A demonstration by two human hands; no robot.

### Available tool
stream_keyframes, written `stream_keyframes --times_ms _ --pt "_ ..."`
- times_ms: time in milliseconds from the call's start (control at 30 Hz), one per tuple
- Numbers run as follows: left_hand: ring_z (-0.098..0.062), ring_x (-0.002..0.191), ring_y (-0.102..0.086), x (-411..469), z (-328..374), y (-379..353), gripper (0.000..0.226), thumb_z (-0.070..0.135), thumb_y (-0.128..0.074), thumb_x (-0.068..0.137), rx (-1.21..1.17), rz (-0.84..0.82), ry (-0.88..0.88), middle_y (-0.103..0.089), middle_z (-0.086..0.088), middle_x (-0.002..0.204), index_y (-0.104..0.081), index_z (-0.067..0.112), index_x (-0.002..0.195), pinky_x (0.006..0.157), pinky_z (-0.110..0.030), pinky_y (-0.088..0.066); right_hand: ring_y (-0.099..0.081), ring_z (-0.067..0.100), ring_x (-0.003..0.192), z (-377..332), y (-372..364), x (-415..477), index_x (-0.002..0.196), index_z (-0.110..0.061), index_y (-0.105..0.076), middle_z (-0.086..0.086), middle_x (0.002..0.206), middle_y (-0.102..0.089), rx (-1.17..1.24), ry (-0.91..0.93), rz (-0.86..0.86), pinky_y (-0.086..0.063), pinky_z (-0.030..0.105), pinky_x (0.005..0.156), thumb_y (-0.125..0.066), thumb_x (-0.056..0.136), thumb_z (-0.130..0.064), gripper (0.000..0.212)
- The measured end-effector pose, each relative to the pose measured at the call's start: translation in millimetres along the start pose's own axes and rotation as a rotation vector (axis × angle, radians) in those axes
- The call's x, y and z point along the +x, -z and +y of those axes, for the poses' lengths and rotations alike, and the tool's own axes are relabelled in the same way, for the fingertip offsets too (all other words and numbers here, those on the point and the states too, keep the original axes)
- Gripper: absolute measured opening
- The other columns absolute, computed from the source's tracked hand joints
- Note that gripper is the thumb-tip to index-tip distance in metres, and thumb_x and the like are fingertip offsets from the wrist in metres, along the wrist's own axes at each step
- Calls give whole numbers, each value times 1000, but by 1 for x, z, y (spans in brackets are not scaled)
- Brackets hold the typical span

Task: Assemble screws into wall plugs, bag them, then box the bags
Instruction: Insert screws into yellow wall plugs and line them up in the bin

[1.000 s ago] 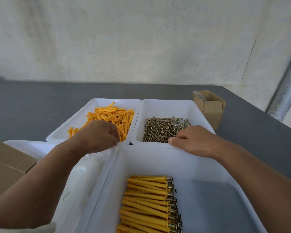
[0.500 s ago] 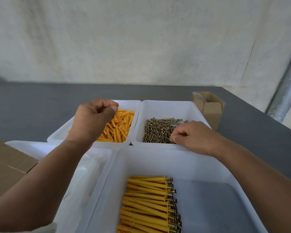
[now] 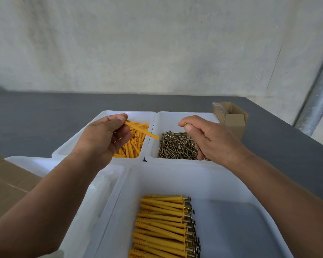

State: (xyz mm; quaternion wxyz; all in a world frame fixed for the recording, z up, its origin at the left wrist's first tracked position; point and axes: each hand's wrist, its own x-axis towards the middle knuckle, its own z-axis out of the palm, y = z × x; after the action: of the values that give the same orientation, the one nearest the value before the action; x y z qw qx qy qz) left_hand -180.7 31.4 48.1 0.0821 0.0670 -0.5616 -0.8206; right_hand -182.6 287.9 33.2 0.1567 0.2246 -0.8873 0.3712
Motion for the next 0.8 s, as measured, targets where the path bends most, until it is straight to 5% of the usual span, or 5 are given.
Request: stream_keyframes --times_ms 200,367,800 --pt "-7 53 -64 -1 -2 -1 11 11 -60 94 -78 -2 65 -64 0 58 -69 8 90 57 -24 -57 -64 11 55 -10 -1 1 117 -52 -57 0 73 -60 92 -95 -118 -51 24 41 -46 102 -35 26" --pt "-9 55 -65 -1 -3 -2 9 10 -62 93 -87 -3 89 -66 -2 60 -70 7 90 57 -25 -57 -67 16 63 -14 -5 -1 108 -40 -66 -1 75 -64 -38 -92 -221 -56 24 47 -48 101 -33 21" --pt "-10 56 -67 -3 -5 -4 8 10 -63 92 -70 -21 112 -68 -3 63 -70 6 90 55 -25 -57 -65 13 61 -15 -7 -5 108 -42 -68 -5 76 -63 -29 -115 -286 -48 18 41 -54 98 -32 19"
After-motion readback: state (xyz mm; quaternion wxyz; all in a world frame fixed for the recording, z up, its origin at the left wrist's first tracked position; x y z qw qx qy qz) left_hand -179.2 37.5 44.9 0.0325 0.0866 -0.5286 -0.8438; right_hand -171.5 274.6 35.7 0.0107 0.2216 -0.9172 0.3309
